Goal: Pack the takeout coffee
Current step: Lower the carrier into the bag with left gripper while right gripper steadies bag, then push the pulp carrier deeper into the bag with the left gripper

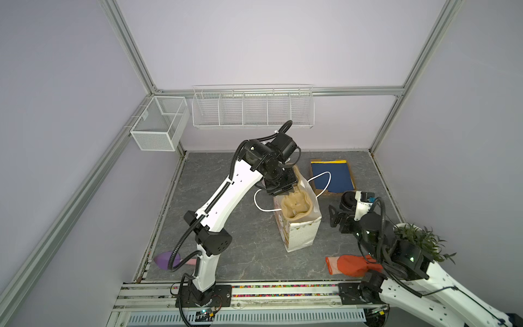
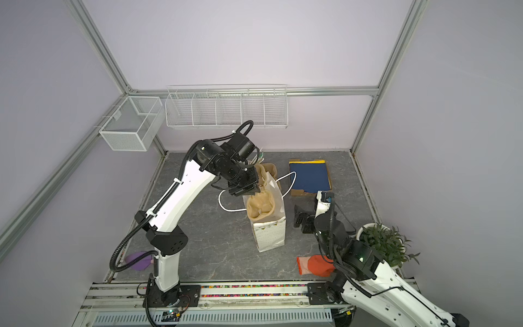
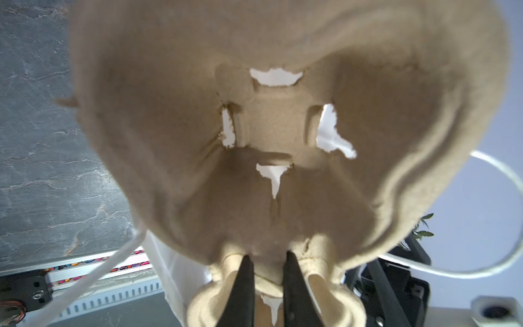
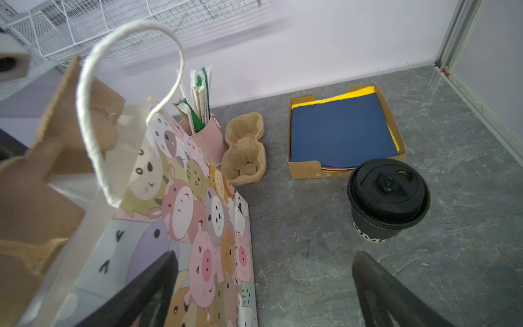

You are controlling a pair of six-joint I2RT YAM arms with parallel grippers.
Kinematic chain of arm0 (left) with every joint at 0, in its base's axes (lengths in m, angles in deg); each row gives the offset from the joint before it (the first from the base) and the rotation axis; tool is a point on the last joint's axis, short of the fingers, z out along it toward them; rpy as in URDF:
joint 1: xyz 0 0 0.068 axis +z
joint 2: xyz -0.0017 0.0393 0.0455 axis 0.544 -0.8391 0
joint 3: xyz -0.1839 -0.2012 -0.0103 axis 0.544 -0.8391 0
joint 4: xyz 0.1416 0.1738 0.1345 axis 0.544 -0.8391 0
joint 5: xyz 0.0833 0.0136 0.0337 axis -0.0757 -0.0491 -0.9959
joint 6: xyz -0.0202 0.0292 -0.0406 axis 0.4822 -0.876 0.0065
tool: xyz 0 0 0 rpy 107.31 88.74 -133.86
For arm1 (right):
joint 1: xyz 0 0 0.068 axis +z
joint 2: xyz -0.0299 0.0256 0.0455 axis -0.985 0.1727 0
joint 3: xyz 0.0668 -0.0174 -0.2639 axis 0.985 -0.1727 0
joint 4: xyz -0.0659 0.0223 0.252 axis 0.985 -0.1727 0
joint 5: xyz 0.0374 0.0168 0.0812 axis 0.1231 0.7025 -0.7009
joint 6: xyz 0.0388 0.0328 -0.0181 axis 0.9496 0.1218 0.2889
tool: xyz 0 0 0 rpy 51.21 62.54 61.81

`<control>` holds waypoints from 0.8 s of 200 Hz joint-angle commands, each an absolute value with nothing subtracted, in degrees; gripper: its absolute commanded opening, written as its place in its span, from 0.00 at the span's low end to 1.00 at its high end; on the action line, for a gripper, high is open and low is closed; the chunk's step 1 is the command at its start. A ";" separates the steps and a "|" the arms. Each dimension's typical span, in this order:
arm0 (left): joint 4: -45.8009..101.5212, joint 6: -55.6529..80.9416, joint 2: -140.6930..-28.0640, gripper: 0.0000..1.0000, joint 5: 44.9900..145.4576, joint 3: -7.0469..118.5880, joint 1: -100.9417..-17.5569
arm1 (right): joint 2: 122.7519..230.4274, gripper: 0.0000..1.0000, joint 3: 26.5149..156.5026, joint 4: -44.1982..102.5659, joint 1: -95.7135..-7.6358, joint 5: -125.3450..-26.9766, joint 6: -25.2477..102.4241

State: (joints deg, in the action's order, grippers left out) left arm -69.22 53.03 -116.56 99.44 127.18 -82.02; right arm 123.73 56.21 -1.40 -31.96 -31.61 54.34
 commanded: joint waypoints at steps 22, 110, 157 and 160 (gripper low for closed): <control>-77.81 53.91 -116.85 0.00 99.92 129.48 -81.83 | 127.25 0.98 52.72 4.40 -32.49 -37.56 56.68; -77.79 52.40 -116.36 0.00 98.71 126.94 -81.95 | 130.16 0.96 49.72 11.72 -32.37 -44.67 59.51; -77.81 50.89 -115.67 0.00 97.13 123.23 -81.86 | 129.86 0.96 49.55 11.37 -32.29 -44.13 59.52; -77.79 50.82 -115.65 0.00 97.07 122.94 -81.91 | 129.90 0.96 49.50 11.44 -32.35 -44.21 59.54</control>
